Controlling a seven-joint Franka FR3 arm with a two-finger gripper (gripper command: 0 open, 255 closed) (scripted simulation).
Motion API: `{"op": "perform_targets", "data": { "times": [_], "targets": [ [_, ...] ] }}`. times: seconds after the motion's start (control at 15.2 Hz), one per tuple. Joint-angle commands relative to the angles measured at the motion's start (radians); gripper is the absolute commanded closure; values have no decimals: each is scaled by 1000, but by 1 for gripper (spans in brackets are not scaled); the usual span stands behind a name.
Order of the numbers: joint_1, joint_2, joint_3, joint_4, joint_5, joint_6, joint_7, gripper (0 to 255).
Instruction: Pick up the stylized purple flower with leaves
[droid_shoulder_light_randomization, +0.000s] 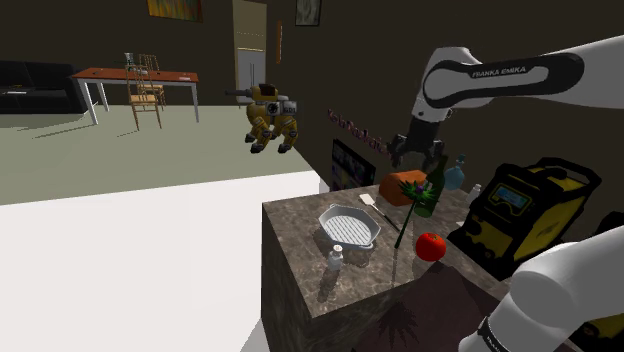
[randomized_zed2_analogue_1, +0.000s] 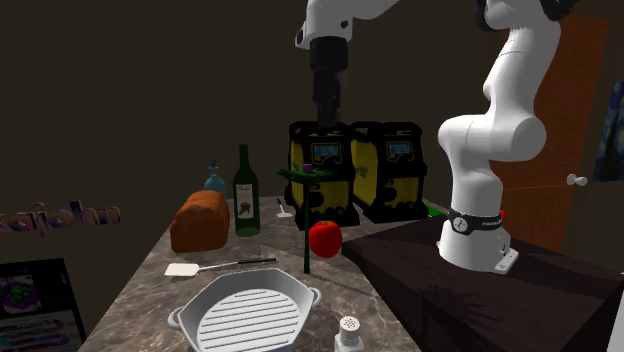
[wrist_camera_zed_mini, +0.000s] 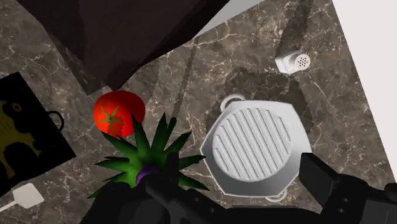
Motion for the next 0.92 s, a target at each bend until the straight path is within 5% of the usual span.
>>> {"op": "perform_targets", "data": {
  "times": [0.0,0.46,0.86],
  "targets": [
    [-39,25,-5,-5,-10,30,88,0],
    [-173,104,-43,-33,-51,130,364,0],
    [-175,126,-45,-84,-52,203,370,0]
  ]
}}
